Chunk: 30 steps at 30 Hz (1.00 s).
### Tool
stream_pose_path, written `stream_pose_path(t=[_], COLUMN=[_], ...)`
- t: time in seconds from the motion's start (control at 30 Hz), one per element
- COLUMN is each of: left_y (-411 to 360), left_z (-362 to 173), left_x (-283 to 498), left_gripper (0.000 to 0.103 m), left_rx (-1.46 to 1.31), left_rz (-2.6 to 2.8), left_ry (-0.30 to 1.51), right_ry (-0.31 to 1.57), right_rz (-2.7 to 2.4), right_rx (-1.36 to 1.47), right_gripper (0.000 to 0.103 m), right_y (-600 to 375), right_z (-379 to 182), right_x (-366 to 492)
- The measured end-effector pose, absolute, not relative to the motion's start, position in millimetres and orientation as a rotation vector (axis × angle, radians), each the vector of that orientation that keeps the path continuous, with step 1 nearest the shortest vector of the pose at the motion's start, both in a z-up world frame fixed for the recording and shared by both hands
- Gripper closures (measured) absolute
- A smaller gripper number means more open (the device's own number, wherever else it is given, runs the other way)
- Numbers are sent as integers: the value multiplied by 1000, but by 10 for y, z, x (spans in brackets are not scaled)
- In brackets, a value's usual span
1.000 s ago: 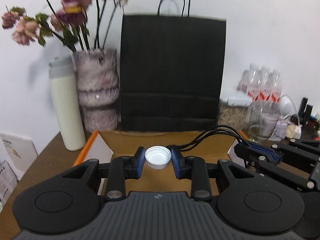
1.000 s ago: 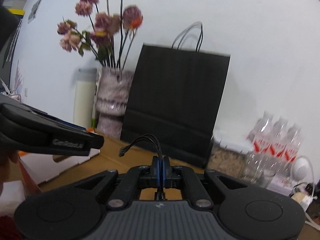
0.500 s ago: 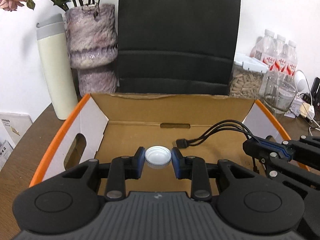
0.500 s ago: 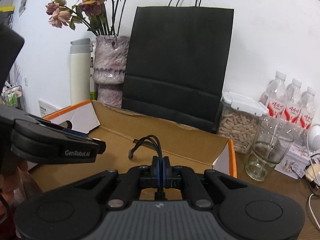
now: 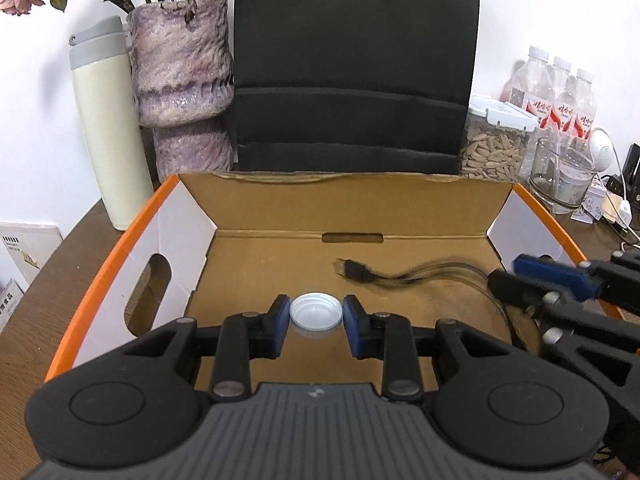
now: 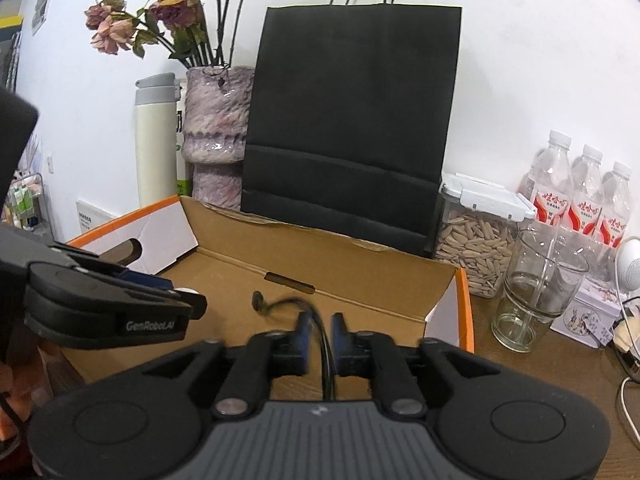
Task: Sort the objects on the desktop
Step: 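Open the left gripper to drop the white cap into the box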
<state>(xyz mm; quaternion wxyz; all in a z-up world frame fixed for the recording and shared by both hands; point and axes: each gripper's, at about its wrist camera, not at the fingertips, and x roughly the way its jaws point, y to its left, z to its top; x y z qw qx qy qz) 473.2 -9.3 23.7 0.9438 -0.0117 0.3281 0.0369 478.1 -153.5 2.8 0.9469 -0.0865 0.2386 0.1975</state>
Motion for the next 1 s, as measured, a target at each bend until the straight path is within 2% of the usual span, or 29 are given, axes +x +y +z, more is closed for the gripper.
stream_pose_path(t=[0.03,0.1,0.13,0.17,0.2,0.23,0.27,1.0], left_y=[-91,-82,-74,-61,-40,-22,-5,36], left_z=[248,279,295,313,331,348,360,481], left_x=[4721,4691,4678,4661,4643,4622,4607,4414], left_gripper=[63,31,20,5,0,0,0,0], left_rx=[-22,-17,-10,-7,-8,-13,-19,-21], left_rz=[76,108,136,165,187,191,187,189], left_ry=[660,639,628,613,594,576,568,505], right_ry=[481,459,451,449,448,451,453,420], right_rz=[406,383,379,375,377,388,397,407], right_rx=[-166,-158,-151,-138,-121,-106,-96,-123], right_gripper=[40,30,25,21,11,2,2,1], right_y=[-1546,-1570,-1588,-1609,-1631,-1649,-1654,-1600], right_z=[43,72,96,114,130,143,152,277], right_x=[4773,4755,4752,4755,4761,4767,4764,4587])
